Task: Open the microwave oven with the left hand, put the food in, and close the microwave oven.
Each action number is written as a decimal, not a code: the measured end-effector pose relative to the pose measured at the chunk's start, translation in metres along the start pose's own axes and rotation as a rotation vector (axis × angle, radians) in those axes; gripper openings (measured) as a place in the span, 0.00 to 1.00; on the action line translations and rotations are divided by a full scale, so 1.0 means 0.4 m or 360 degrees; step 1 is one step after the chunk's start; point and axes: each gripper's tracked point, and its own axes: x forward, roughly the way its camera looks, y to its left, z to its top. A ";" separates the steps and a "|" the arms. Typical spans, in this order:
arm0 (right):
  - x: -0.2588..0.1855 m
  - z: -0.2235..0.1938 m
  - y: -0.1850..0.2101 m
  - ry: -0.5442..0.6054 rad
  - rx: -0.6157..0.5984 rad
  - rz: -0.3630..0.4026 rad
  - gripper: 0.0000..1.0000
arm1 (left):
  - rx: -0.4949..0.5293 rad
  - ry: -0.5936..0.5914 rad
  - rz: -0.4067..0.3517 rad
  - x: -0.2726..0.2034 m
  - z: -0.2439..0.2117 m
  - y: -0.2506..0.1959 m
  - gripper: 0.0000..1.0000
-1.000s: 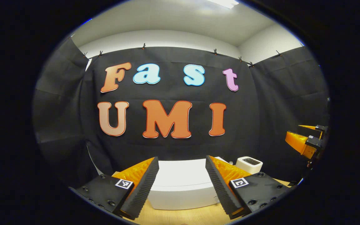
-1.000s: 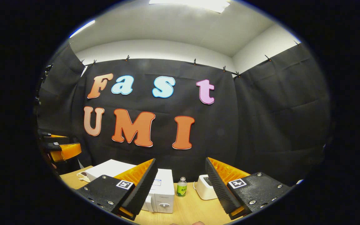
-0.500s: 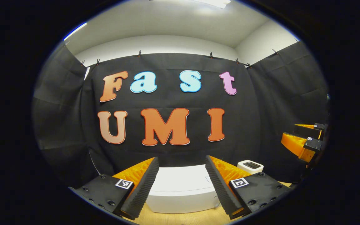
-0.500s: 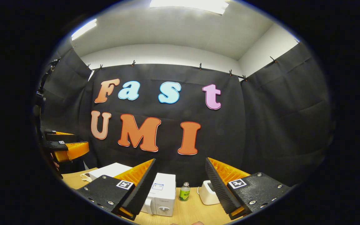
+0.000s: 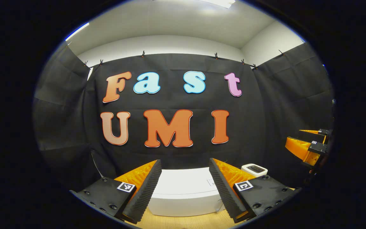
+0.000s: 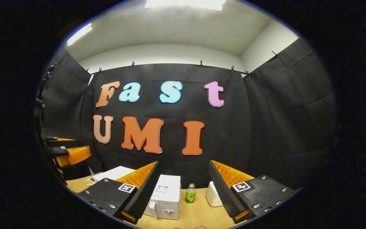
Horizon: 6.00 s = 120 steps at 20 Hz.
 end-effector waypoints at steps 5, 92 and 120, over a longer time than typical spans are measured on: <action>0.002 -0.003 0.003 -0.0012 -0.0024 -0.0003 0.95 | 0.0025 0.0003 0.0036 -0.008 -0.005 0.025 0.96; -0.096 -0.298 -0.280 0.0276 -0.0147 -0.0147 0.95 | 0.0056 0.0529 -0.0162 0.102 -0.647 -0.419 0.98; -0.244 -0.501 -0.292 0.0744 -0.0210 -0.0101 0.94 | 0.0178 0.0673 0.0006 0.021 -0.803 -0.391 0.08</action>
